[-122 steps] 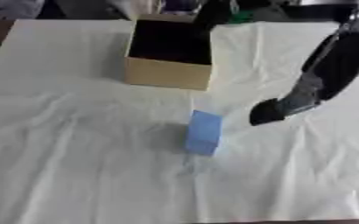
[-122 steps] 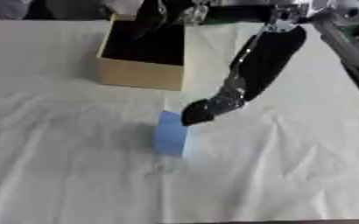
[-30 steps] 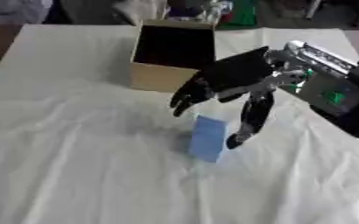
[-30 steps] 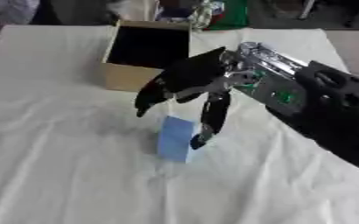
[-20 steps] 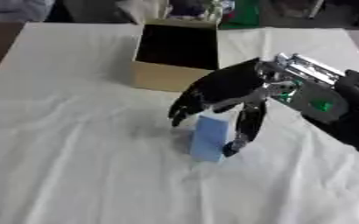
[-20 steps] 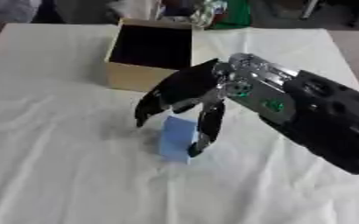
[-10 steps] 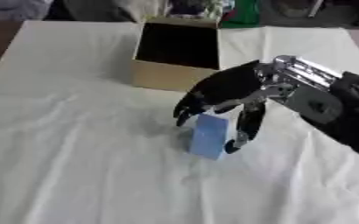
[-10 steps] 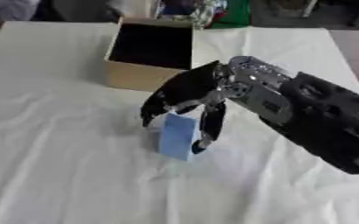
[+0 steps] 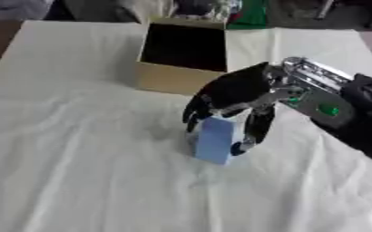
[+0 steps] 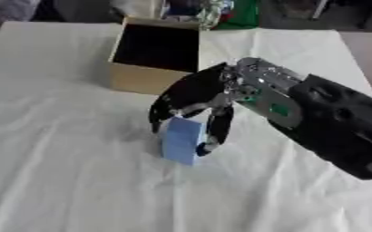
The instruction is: Pick up objects on the table and place them in the box.
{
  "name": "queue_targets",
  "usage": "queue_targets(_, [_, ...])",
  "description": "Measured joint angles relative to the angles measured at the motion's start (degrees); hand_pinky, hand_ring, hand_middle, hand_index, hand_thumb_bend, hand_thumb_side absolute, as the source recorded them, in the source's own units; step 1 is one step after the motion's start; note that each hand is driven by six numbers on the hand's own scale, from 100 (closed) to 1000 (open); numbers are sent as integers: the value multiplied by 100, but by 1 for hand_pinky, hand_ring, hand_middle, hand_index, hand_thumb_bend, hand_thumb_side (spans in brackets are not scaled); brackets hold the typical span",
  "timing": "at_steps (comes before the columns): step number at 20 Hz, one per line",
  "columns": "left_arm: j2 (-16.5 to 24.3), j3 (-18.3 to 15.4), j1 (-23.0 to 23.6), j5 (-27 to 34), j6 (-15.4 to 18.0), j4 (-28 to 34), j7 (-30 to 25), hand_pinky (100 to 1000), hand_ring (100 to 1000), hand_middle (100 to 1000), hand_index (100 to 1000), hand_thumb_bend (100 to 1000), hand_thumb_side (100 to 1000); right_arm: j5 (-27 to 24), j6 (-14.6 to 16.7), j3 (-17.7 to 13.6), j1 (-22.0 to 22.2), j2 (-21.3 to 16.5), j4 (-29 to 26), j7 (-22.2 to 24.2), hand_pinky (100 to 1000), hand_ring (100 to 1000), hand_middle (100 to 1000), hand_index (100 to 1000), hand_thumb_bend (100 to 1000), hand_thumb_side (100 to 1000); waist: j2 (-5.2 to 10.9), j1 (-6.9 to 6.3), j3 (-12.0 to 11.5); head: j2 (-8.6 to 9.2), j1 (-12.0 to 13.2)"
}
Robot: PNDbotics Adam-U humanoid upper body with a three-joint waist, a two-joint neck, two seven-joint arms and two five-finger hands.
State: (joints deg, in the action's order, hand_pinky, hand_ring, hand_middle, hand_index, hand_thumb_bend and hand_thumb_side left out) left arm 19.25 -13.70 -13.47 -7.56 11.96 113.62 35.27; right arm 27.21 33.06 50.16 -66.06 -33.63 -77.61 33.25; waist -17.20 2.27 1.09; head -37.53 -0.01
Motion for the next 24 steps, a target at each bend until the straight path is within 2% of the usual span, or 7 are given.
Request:
queue_targets(1, [0, 0, 0, 0, 0, 0, 0, 727, 577, 545, 813, 380, 176, -5, 0, 0, -1, 0, 0, 0, 848, 875, 796, 799, 439, 100, 0, 0, -1, 0, -6])
queue_targets(7, [0, -3, 0, 0, 1, 0, 1, 728, 577, 545, 812, 380, 175, -95, 4, -24, -1, 12, 0, -4, 818, 809, 613, 631, 371, 100, -3, 1, -13, 0, -23])
queue_targets(14, [0, -4, 0, 0, 1, 0, 1, 728, 577, 546, 812, 380, 173, -253, 90, -107, -54, 15, -54, -90, 803, 773, 519, 536, 363, 100, -3, 1, 14, -1, -22])
queue_targets(16, [0, -4, 0, 0, 1, 0, 1, 728, 577, 546, 812, 382, 178, -261, 141, -140, -68, 14, -114, -141, 795, 760, 493, 502, 298, 100, -3, 1, 31, -1, -22])
queue_targets(17, [0, -4, 0, 0, 1, 0, 1, 728, 577, 546, 812, 384, 169, -261, 173, -162, -88, 11, -151, -173, 792, 756, 486, 492, 356, 100, -3, 1, 38, -1, -22])
queue_targets(18, [0, -4, 0, 0, 1, 0, 1, 728, 577, 546, 812, 380, 173, -260, 209, -188, -109, 9, -192, -209, 789, 753, 479, 485, 377, 100, -3, 1, 43, -1, -21])
queue_targets(24, [0, -5, 0, -1, 0, 0, 1, 728, 578, 547, 812, 381, 173, -159, 481, -355, -156, -74, -361, -481, 784, 746, 462, 461, 394, 100, -3, 1, 80, -2, -18])
